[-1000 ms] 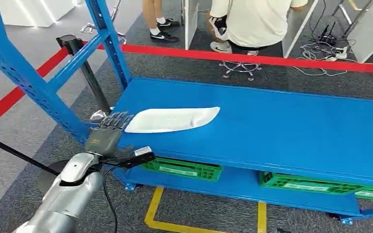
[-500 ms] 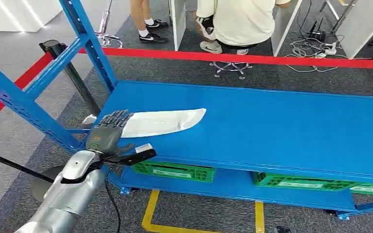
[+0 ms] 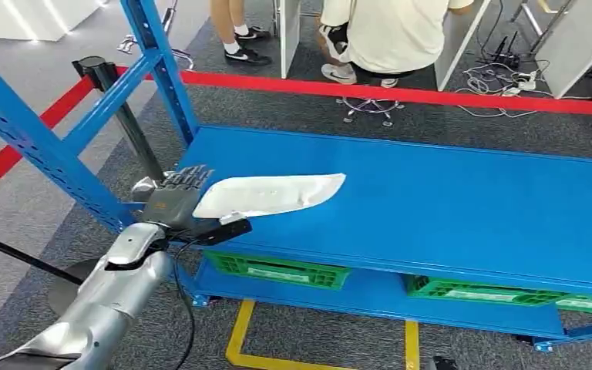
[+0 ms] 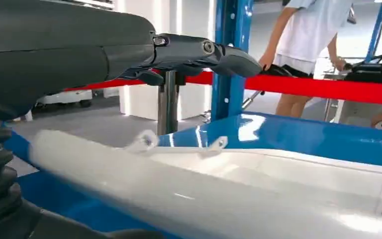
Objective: Take the parts from the cabinet and place them on the table.
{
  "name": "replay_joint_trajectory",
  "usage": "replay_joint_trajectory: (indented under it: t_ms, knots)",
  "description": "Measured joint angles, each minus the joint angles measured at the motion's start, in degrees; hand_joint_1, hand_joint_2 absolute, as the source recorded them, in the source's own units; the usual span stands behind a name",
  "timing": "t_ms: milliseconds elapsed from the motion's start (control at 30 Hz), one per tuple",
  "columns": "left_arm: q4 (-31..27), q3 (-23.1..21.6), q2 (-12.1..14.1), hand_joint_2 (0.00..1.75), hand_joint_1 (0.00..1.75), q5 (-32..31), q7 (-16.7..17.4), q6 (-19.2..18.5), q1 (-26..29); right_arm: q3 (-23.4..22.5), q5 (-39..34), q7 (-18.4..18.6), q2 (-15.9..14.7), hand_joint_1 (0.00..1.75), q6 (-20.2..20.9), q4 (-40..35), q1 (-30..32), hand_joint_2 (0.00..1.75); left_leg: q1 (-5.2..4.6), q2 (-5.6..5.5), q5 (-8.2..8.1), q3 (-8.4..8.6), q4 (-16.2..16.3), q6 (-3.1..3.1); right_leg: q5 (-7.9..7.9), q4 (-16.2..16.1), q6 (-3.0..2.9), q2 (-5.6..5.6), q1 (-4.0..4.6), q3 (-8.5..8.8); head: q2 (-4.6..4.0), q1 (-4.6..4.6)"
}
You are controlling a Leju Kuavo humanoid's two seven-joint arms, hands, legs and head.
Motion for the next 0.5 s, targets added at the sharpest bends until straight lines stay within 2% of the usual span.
replay_joint_trajectory:
  t_ms: [67,100,133,500]
  knots:
    - [2.00,0.09,-0.04,1.75,1.20,0.00,0.00,-0.09,-1.29,0.04,0.37,0.19,0.00,0.00,0.09,0.00,-0.04,1.75,0.02,0.00,0.05,0.02,-0.01,0.04,0.00,0.01,0.00,-0.01,0.01,-0.02,0.00,-0.02]
    - [2.77,0.15,-0.07,1.75,1.57,0.00,-0.04,-0.09,-1.82,0.04,0.46,0.28,0.00,0.00,0.13,0.00,-0.07,1.75,0.05,0.00,0.07,0.03,-0.01,0.02,0.00,0.02,0.00,-0.01,0.04,-0.03,0.00,-0.02]
    - [3.55,0.28,-0.13,1.75,1.75,0.00,-0.09,-0.07,-2.26,0.04,0.50,0.28,0.00,0.00,0.13,0.00,-0.10,1.75,0.07,0.00,0.08,0.04,-0.02,0.03,0.00,0.05,0.00,-0.01,0.07,-0.03,0.00,-0.02]
    - [7.49,0.59,-1.14,1.75,1.69,-1.03,-0.22,0.28,-4.00,0.07,1.31,0.55,0.00,0.00,0.44,0.00,-0.18,1.75,0.14,0.00,0.19,0.05,-0.02,-0.09,0.00,0.33,-0.02,0.01,0.14,-0.17,0.00,-0.02]
